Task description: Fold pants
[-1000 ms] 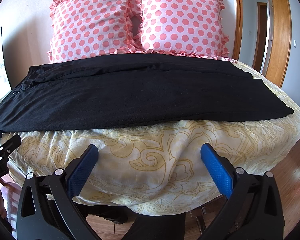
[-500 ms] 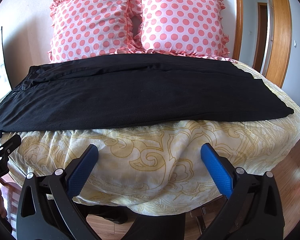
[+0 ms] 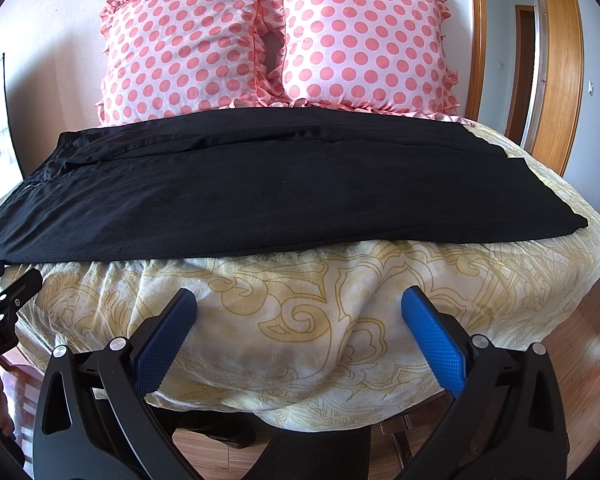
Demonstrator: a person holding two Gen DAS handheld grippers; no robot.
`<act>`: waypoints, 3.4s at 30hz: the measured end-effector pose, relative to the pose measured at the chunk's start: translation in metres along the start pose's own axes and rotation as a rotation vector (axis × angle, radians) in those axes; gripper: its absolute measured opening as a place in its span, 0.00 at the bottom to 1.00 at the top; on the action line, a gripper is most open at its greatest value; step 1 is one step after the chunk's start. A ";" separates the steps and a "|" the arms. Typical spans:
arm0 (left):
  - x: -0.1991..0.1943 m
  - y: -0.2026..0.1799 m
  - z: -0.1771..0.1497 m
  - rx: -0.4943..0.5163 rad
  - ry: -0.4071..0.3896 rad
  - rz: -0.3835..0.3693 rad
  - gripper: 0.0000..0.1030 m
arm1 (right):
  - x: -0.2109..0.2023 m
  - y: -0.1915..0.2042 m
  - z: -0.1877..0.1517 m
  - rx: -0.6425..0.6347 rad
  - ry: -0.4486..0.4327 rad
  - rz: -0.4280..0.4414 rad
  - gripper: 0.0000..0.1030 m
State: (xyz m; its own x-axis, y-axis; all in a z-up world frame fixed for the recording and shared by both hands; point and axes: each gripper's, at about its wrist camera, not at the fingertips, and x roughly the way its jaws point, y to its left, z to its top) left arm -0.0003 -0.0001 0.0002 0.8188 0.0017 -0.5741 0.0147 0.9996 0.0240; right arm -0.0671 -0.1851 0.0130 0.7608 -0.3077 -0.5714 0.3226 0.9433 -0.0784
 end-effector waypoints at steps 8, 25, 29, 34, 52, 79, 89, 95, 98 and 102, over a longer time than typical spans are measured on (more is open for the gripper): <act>0.000 0.000 0.000 0.000 0.000 0.000 0.98 | 0.000 0.000 0.000 0.000 0.000 0.000 0.99; 0.000 0.000 0.000 0.000 0.000 0.000 0.98 | 0.000 0.000 -0.001 0.000 -0.001 0.000 0.99; 0.000 0.000 0.000 0.000 0.000 0.000 0.98 | 0.000 0.000 -0.001 0.001 -0.002 0.000 0.99; 0.000 0.000 0.000 0.000 0.001 -0.001 0.98 | 0.000 0.000 -0.001 0.001 0.001 0.000 0.99; -0.036 0.000 0.002 0.074 -0.155 0.068 0.98 | -0.012 -0.070 0.072 0.181 -0.093 0.022 0.99; 0.076 0.049 0.156 -0.057 -0.121 -0.004 0.98 | 0.347 -0.224 0.276 0.667 0.369 -0.675 0.53; 0.087 0.069 0.149 -0.138 -0.048 -0.017 0.98 | 0.328 -0.228 0.260 0.758 0.287 -0.671 0.11; 0.074 0.081 0.146 -0.154 -0.074 -0.012 0.98 | 0.279 -0.240 0.238 0.905 0.154 -0.412 0.04; 0.067 0.085 0.144 -0.164 -0.087 -0.016 0.98 | 0.242 -0.237 0.225 0.912 0.079 -0.291 0.04; 0.057 0.087 0.141 -0.169 -0.109 -0.023 0.98 | 0.177 -0.235 0.198 0.891 -0.002 -0.147 0.04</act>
State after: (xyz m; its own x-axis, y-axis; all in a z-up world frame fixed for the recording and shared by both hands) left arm 0.1287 0.0830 0.0848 0.8769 -0.0146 -0.4805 -0.0552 0.9899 -0.1308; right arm 0.1037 -0.4863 0.0922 0.6781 -0.4187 -0.6040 0.7328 0.4481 0.5120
